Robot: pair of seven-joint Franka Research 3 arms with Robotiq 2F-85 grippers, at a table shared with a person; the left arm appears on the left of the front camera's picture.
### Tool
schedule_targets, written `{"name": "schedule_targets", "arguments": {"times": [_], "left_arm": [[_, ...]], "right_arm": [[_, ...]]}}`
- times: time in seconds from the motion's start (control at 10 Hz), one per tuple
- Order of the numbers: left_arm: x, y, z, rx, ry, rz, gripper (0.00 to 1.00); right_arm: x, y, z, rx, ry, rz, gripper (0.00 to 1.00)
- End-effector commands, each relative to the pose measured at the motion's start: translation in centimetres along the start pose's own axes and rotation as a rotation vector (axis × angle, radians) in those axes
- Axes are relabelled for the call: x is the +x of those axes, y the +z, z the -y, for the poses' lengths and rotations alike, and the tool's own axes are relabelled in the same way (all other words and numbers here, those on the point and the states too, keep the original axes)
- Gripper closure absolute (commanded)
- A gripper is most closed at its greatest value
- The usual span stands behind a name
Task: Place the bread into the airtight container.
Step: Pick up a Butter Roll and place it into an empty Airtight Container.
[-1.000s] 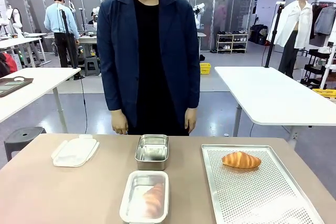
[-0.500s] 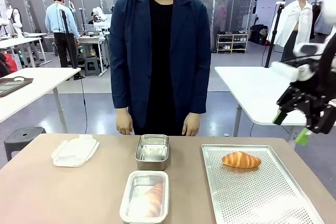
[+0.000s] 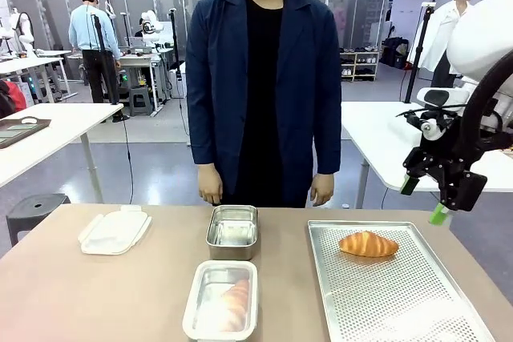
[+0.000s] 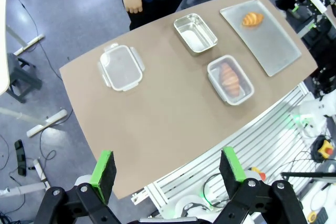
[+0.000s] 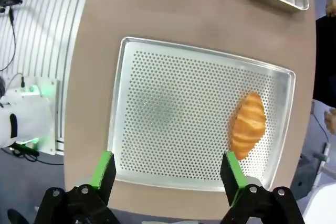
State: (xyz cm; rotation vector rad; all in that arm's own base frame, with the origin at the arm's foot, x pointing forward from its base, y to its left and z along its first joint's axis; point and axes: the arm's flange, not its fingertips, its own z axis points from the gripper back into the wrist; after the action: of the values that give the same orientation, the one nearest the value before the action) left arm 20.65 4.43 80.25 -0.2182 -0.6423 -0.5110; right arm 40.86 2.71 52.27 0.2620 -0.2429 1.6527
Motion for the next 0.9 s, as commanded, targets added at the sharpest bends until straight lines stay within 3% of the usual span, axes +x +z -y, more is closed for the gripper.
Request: {"name": "schedule_targets", "arguments": {"times": [0.0, 0.3, 0.4, 0.5, 0.8], "left_arm": [[0.1, 0.2, 0.1, -0.010, -0.008, -0.005, 0.00], [0.1, 0.2, 0.1, -0.010, -0.008, -0.005, 0.00], [0.1, 0.2, 0.1, -0.010, -0.008, -0.005, 0.00], [0.1, 0.2, 0.1, -0.010, -0.008, -0.005, 0.00], [0.1, 0.2, 0.1, -0.010, -0.008, -0.005, 0.00]], "right_arm": [[0.2, 0.4, -0.5, 0.029, 0.009, 0.008, 0.00], [0.2, 0.1, -0.3, 0.020, 0.006, 0.010, 0.00], [0.7, -1.6, 1.9, 0.039, -0.003, 0.024, 0.00], [0.6, -2.9, 3.8, -0.007, -0.106, -0.030, 0.00], [-0.2, -5.8, 7.9, -0.068, -0.162, -0.109, 0.00]]}}
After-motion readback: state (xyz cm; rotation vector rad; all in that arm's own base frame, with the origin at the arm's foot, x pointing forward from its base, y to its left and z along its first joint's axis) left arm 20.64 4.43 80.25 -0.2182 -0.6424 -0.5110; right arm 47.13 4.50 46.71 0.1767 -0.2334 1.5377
